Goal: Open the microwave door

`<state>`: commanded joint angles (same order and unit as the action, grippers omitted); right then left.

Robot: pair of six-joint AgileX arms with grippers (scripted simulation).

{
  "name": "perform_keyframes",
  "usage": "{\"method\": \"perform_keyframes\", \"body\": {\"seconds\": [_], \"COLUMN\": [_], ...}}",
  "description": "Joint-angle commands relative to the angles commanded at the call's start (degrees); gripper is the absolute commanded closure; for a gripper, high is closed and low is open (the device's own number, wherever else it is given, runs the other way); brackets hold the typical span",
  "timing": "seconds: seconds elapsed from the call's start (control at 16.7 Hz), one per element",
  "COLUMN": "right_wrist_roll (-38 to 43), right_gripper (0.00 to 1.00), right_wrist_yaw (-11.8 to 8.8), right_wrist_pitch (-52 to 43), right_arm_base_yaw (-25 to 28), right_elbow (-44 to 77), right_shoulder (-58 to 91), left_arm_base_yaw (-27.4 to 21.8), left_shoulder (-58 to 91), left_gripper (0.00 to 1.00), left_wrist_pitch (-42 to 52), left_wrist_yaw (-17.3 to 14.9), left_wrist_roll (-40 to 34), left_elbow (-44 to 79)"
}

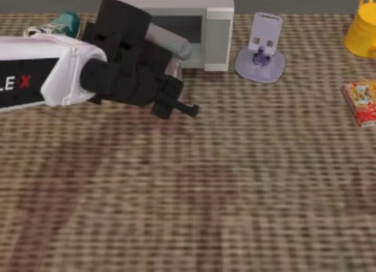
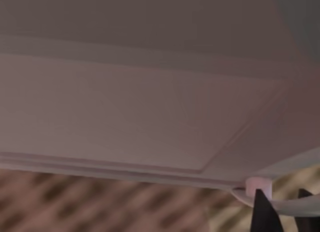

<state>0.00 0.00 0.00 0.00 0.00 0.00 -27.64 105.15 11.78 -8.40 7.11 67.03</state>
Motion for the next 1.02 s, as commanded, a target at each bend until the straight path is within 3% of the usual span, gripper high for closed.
{"method": "perform_keyframes", "body": {"seconds": [0.24,1.02], "right_wrist_roll": [0.0,0.0], "right_gripper": [0.00,0.00], "right_wrist_yaw": [0.0,0.0], "right_wrist_pitch": [0.0,0.0], "right_arm_base_yaw": [0.0,0.0], "right_elbow": [0.0,0.0], "right_shoulder": [0.0,0.0], "left_arm_base_yaw": [1.0,1.0], "left_shoulder": [-0.6,-0.6], "left_gripper": [1.00,1.00], "left_wrist_pitch": [0.1,0.1], "left_wrist_yaw": [-1.4,-1.4], "left_wrist_roll": [2.1,2.1], "left_elbow": [-0.8,-0.8]}}
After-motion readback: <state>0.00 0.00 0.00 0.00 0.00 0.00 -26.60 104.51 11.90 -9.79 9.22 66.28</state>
